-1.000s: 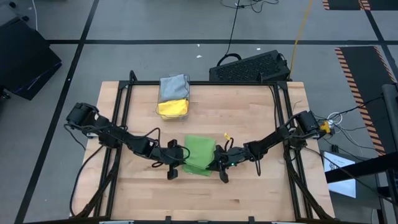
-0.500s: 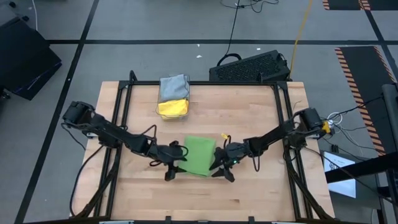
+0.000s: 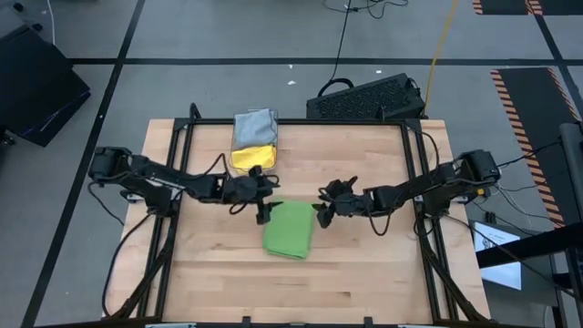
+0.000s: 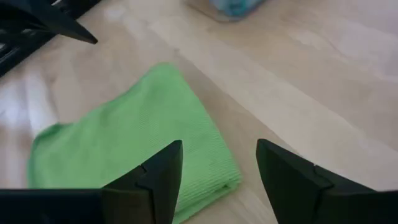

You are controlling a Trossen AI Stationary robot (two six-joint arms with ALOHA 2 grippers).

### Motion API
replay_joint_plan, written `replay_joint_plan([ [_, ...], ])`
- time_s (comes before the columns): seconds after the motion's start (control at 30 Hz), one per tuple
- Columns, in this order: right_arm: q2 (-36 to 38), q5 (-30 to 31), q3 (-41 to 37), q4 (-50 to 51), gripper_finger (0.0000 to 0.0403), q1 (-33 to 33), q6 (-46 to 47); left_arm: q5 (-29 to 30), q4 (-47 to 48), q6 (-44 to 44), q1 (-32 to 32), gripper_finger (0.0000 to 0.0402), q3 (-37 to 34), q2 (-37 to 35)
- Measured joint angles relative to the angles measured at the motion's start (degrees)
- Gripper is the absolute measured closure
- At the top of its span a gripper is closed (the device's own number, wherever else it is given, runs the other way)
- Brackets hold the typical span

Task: Fold microfiber towels
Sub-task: Fold the green towel on the table

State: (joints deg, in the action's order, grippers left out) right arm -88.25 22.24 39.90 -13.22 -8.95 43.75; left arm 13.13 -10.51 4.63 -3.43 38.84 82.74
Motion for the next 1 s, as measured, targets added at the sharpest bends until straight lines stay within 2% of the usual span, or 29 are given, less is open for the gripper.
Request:
replay_joint_plan([
  [0.2,-4.6,-3.0,0.0,-0.2,0.0203,2.4,5.0,-4.6,0.7,-3.7,2.8,0.0162,3.4,3.7],
  [0.27,-6.4,-3.6,-0.1,-1.5,0.0203,2.7,5.5,-4.8,4.0,-4.2,2.8,0.0164,4.0,3.8],
  [0.6,-15.1,-6.2,0.0,-13.7,0.0203,3.1,6.4,-4.9,8.4,-1.8,2.7,0.0160,5.0,5.7],
  [0.77,-17.4,-8.8,0.0,-18.8,0.0208,2.9,2.8,-5.7,9.2,-1.3,2.7,0.0160,5.1,6.1],
  [0.87,-17.7,-9.1,0.0,-18.8,0.0235,2.6,0.4,-5.9,8.7,-1.3,2.7,0.0160,5.1,6.1],
  [1.0,-17.8,-9.7,0.0,-18.7,0.0310,2.0,-1.9,-8.9,8.9,-1.6,3.4,0.0160,5.1,6.1],
])
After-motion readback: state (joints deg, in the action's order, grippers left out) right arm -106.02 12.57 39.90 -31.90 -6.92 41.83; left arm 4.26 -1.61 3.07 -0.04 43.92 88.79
